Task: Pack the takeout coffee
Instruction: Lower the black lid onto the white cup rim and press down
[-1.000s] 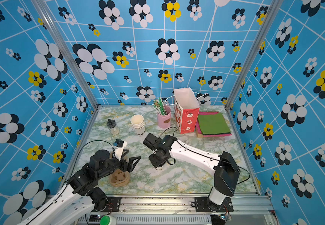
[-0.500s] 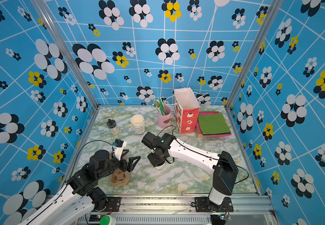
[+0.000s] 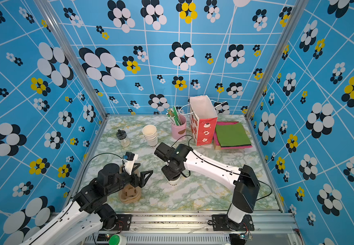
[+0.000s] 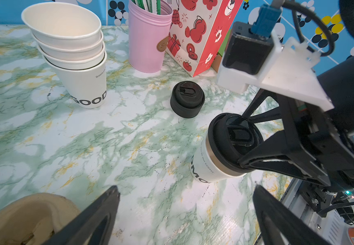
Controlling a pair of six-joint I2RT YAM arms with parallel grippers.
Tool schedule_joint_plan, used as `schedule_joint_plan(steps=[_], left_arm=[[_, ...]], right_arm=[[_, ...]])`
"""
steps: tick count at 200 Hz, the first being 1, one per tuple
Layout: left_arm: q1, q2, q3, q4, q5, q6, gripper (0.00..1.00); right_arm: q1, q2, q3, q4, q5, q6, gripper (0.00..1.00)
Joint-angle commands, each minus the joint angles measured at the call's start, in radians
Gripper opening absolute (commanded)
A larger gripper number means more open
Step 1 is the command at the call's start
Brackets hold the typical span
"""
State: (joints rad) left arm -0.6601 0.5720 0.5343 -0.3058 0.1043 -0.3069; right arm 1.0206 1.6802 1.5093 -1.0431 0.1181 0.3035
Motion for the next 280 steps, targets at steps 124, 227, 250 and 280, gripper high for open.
schedule_joint_plan(steps=[124,227,250,280], left_arm=[[0.014,-0.009,-0.016,0.025,0.000,-0.017,0.99],[0.015,-0.006,-0.014,0.033,0.003,-0.019,0.99],[0.016,-0.005,-0.016,0.036,0.006,-0.020,0.99],[0.017,-0.002,-0.016,0.040,0.008,-0.023,0.99]], right_arm=[[0.007,0.023,-0.062,0.038,-0.022,-0.004,0.68],[0.007,0.019,-0.098,0.062,-0.043,0.003,0.68],[0.007,0.013,-0.114,0.076,-0.050,0.007,0.68],[0.007,0.014,-0.129,0.075,-0.049,0.011,0.68]])
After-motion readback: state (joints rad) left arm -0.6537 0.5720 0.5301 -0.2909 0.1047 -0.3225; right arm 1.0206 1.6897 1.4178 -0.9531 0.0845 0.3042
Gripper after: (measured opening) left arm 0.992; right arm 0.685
